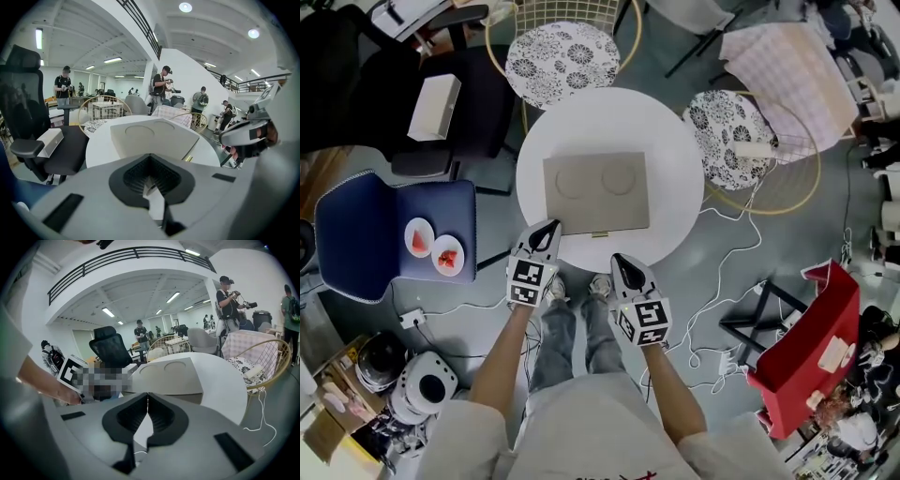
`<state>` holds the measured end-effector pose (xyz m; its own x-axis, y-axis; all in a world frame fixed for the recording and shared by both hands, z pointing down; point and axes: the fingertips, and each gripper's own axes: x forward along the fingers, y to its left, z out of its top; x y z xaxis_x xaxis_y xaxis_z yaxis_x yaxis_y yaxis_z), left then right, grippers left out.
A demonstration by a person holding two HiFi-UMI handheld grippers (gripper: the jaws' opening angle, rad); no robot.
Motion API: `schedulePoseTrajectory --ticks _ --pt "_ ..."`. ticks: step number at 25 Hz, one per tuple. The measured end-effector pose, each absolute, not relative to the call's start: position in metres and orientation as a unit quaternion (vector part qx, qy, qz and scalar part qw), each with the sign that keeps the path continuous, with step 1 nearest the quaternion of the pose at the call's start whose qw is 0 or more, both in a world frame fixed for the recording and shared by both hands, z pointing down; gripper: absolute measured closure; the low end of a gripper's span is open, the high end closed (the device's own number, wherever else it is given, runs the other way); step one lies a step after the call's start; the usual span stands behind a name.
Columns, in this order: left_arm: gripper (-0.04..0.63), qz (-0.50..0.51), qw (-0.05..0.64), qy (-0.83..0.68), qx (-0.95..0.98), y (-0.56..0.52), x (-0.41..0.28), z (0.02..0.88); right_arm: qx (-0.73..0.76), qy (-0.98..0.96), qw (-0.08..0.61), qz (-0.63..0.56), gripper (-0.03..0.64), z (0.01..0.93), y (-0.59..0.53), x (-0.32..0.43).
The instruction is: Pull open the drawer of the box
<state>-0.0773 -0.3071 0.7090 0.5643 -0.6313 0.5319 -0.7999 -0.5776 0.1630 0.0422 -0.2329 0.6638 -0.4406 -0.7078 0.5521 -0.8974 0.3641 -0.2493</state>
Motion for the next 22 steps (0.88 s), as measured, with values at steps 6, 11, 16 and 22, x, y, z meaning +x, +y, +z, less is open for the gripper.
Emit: schedulePoseTrajectory --ticks 6,11,16,22 --pt "0.583 0.197 0.197 -0.420 0.864 -0.307 -0.077 0.707 0.496 -0.802 0.157 0.292 0.601 0.672 -0.234 0.038" --pt "0.583 0.195 0.195 -0.423 0.863 -0.309 -0.077 0.707 0.504 -0.759 0.034 0.411 0.601 0.677 -0.242 0.038" --pt "0.583 0.196 0.193 -0.423 0.863 -0.307 -0.077 0.707 0.492 -0.651 -0.146 0.559 0.601 0.690 -0.243 0.039" --pt "0.583 0.194 0.196 -0.423 0.864 -0.308 -0.079 0.708 0.464 -0.516 -0.328 0.641 0.601 0.700 -0.249 0.041"
